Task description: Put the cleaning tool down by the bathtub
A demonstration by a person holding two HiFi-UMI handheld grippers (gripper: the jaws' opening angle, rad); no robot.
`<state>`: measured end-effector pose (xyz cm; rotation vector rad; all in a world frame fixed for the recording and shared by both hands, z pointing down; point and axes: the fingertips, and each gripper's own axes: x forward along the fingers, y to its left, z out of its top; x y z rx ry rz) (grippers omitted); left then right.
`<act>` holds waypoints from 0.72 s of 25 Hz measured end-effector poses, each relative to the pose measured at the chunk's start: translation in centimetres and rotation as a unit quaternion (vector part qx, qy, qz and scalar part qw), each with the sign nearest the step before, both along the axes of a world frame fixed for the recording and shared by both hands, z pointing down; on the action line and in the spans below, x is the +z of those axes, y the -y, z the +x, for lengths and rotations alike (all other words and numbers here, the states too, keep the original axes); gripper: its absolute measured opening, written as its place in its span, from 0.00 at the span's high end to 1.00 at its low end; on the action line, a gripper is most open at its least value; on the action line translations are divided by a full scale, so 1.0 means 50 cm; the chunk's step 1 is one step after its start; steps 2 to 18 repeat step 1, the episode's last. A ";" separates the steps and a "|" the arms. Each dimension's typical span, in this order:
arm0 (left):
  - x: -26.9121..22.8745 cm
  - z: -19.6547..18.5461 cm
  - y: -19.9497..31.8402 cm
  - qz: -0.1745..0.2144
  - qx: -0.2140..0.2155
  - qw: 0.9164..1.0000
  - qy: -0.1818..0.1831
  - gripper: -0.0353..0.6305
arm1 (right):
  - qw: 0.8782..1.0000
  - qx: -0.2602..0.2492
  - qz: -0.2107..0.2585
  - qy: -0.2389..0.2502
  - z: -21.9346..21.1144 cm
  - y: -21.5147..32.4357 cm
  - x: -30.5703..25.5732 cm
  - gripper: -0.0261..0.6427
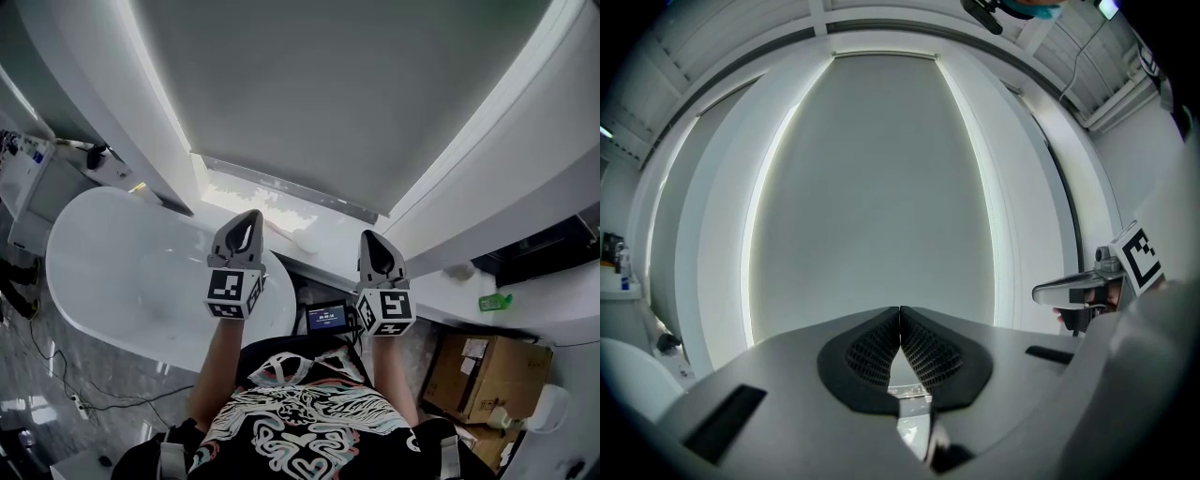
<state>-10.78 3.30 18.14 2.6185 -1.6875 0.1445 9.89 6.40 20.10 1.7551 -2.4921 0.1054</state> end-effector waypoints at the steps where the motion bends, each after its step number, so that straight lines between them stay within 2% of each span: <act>1: 0.003 0.001 0.001 -0.001 0.000 1.000 0.000 0.92 | 1.000 0.001 -0.001 0.000 0.001 0.002 0.002 0.92; 18: 0.003 0.001 0.001 -0.001 0.000 1.000 0.000 0.92 | 1.000 0.001 -0.001 0.000 0.001 0.002 0.002 0.92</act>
